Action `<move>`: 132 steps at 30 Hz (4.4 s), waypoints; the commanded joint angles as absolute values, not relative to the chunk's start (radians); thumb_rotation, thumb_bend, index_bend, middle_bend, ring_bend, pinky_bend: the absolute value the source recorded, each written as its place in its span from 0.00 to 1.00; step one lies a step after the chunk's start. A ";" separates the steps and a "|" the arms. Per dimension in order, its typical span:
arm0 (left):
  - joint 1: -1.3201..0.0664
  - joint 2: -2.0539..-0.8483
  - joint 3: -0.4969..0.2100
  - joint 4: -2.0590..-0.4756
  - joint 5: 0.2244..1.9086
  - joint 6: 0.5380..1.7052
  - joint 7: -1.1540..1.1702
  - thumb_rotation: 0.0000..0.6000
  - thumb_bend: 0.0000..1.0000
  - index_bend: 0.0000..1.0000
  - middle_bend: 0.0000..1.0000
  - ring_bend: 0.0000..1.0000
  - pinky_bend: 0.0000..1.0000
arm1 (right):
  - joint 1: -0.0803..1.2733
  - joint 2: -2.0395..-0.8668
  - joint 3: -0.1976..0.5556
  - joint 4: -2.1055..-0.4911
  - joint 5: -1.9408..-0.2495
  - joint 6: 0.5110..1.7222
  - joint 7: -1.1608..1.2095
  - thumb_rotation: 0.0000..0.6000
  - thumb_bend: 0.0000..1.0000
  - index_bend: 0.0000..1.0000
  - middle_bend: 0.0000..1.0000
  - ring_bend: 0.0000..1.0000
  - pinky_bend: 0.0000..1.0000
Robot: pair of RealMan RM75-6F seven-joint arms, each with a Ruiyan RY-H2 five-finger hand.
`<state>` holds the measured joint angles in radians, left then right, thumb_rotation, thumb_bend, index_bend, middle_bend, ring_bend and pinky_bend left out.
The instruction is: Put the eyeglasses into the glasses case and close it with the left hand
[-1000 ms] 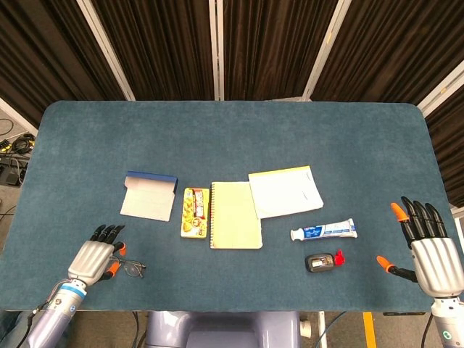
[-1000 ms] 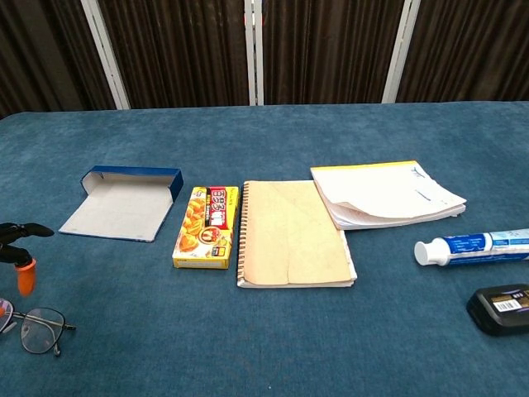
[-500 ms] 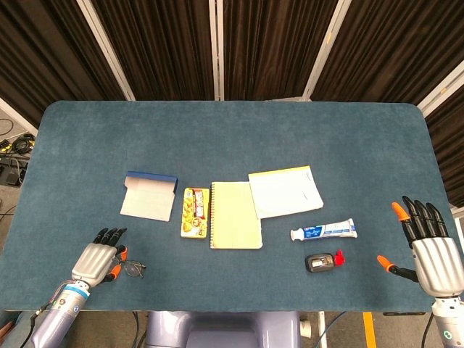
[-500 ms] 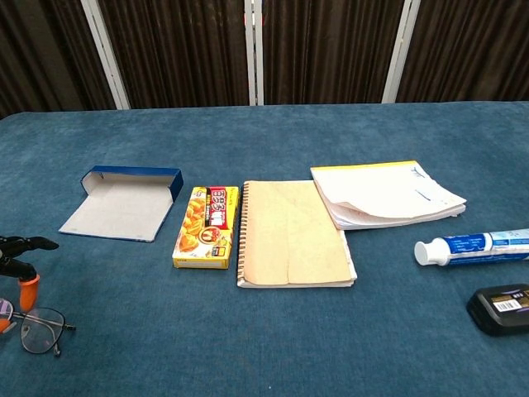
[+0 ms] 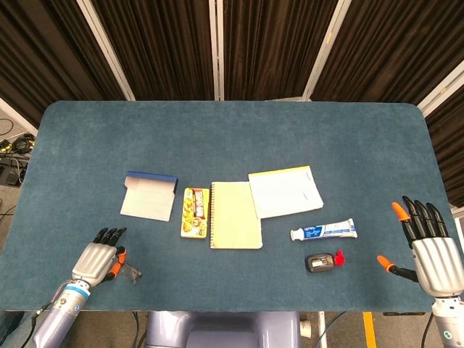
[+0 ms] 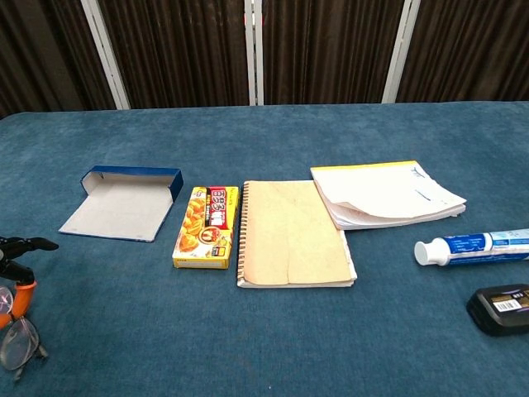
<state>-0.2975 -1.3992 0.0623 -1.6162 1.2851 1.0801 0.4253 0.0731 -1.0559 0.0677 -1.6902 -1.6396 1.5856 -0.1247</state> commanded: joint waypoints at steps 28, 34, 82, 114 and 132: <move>-0.568 -1.444 -0.205 -1.474 1.089 0.899 0.394 1.00 0.56 0.57 0.00 0.00 0.00 | 0.082 -1.080 0.080 -1.687 -1.601 1.562 -0.208 1.00 0.00 0.00 0.00 0.00 0.00; -0.646 -1.522 -0.235 -1.325 1.043 0.825 0.363 1.00 0.56 0.57 0.00 0.00 0.00 | 0.081 -1.087 0.083 -1.690 -1.591 1.561 -0.237 1.00 0.00 0.00 0.00 0.00 0.00; -0.766 -1.687 -0.195 -0.972 1.125 0.765 0.192 1.00 0.20 0.00 0.00 0.00 0.00 | 0.080 -1.101 0.084 -1.690 -1.586 1.561 -0.282 1.00 0.00 0.00 0.00 0.00 0.00; -0.845 -1.788 -0.230 -0.718 1.128 0.690 0.093 1.00 0.24 0.00 0.00 0.00 0.00 | 0.089 -1.109 0.092 -1.681 -1.551 1.539 -0.291 1.00 0.00 0.00 0.00 0.00 0.00; -0.789 -1.714 -0.194 -0.796 1.170 0.708 0.029 1.00 0.24 0.00 0.00 0.00 0.00 | 0.091 -1.112 0.089 -1.681 -1.554 1.537 -0.294 1.00 0.00 0.00 0.00 0.00 0.00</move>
<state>-0.7912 -1.7153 -0.1947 -0.7918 1.1654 0.7052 0.0369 0.0913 -1.1123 0.0889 -1.6806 -1.5538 1.5368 -0.2942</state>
